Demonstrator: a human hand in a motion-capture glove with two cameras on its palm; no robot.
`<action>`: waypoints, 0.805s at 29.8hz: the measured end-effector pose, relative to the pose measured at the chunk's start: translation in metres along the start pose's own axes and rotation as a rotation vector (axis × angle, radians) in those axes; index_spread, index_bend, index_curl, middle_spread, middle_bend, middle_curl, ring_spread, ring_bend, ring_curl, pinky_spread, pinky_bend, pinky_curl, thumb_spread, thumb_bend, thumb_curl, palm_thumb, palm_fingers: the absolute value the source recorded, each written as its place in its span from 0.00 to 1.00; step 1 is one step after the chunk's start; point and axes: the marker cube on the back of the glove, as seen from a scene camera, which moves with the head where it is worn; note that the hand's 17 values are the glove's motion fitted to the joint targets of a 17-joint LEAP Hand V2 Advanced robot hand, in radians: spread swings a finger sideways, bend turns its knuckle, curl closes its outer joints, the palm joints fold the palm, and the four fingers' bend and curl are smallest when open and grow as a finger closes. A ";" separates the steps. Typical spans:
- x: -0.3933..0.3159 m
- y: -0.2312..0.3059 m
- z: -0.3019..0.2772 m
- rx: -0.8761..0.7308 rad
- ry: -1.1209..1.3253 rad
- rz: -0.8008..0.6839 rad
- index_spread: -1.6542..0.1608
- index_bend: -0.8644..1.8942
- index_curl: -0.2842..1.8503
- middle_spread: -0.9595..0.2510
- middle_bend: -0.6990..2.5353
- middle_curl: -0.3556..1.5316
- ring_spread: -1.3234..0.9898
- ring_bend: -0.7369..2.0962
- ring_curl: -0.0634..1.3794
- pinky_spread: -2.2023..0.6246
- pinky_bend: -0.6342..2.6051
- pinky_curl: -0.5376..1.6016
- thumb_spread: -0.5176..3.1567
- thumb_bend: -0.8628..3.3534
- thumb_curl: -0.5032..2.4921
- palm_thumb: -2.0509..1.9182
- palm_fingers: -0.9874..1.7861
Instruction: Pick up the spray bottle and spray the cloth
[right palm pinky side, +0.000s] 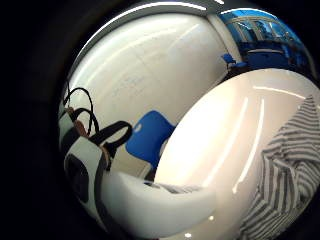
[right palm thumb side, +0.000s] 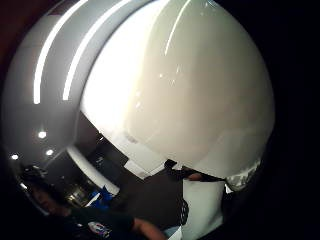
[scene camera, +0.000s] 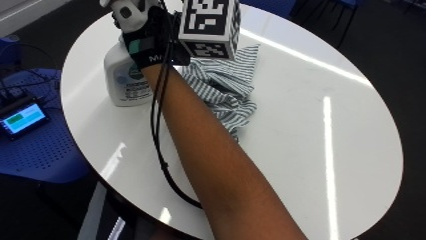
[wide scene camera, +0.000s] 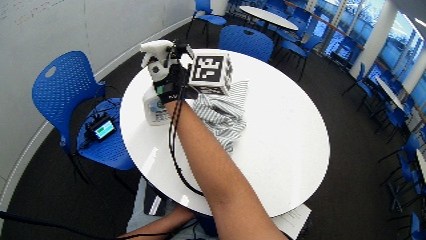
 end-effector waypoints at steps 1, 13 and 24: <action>-0.002 -0.001 0.000 -0.002 -0.001 -0.007 0.74 0.38 0.39 0.60 0.40 0.48 0.48 0.54 0.36 0.66 0.36 0.44 0.30 0.20 0.42 0.74 0.84; -0.005 0.005 0.002 0.033 0.022 -0.007 0.74 0.38 0.39 0.59 0.40 0.48 0.47 0.54 0.36 0.66 0.36 0.44 0.30 0.20 0.43 0.74 0.85; 0.009 0.021 0.003 0.019 0.012 0.031 0.73 0.38 0.39 0.59 0.40 0.48 0.47 0.54 0.36 0.66 0.36 0.44 0.29 0.20 0.43 0.74 0.85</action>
